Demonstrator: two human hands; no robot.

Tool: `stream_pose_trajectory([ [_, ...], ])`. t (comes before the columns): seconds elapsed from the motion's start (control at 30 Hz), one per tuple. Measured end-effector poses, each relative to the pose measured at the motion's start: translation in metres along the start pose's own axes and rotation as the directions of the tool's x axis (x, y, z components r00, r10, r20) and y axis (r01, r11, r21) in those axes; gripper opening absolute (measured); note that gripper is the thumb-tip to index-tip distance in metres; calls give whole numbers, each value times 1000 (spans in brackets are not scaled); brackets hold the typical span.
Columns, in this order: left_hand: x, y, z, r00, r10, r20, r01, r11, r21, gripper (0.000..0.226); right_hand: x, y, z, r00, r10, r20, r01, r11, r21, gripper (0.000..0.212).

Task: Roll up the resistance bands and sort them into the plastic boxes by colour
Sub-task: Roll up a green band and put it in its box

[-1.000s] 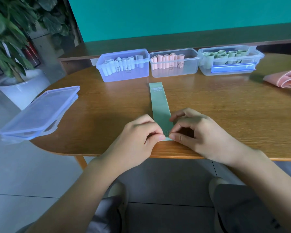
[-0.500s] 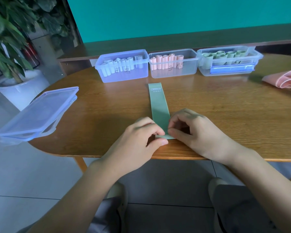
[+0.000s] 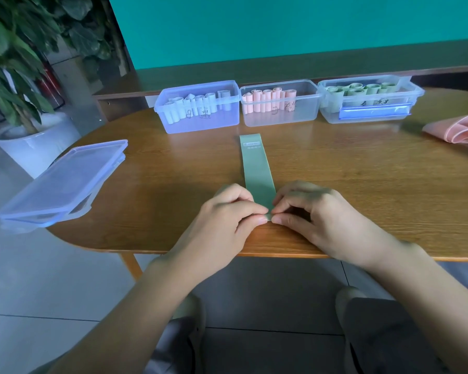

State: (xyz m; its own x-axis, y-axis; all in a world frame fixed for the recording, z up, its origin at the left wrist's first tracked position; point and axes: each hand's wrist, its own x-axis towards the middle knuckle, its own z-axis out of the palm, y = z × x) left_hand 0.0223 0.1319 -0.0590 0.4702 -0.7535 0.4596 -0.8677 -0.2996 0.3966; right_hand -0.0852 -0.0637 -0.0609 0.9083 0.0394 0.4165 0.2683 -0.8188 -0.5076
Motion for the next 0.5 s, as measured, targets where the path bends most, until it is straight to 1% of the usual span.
stream_pose_trajectory([
  [0.13,1,0,-1,1000,-3,23,3,1000,8,15,1,0,0,1000,-18,-17,17,999,-30,28],
  [0.27,3,0,1,998,-49,48,46,998,46,21,3,3,4,997,-37,-64,31,994,-101,30],
  [0.37,6,0,2,997,-55,45,52,997,63,21,4,6,5,995,-38,-95,26,992,-121,26],
  [0.5,10,-2,2,999,-46,15,45,998,53,20,4,10,4,995,-26,-101,18,996,-85,15],
])
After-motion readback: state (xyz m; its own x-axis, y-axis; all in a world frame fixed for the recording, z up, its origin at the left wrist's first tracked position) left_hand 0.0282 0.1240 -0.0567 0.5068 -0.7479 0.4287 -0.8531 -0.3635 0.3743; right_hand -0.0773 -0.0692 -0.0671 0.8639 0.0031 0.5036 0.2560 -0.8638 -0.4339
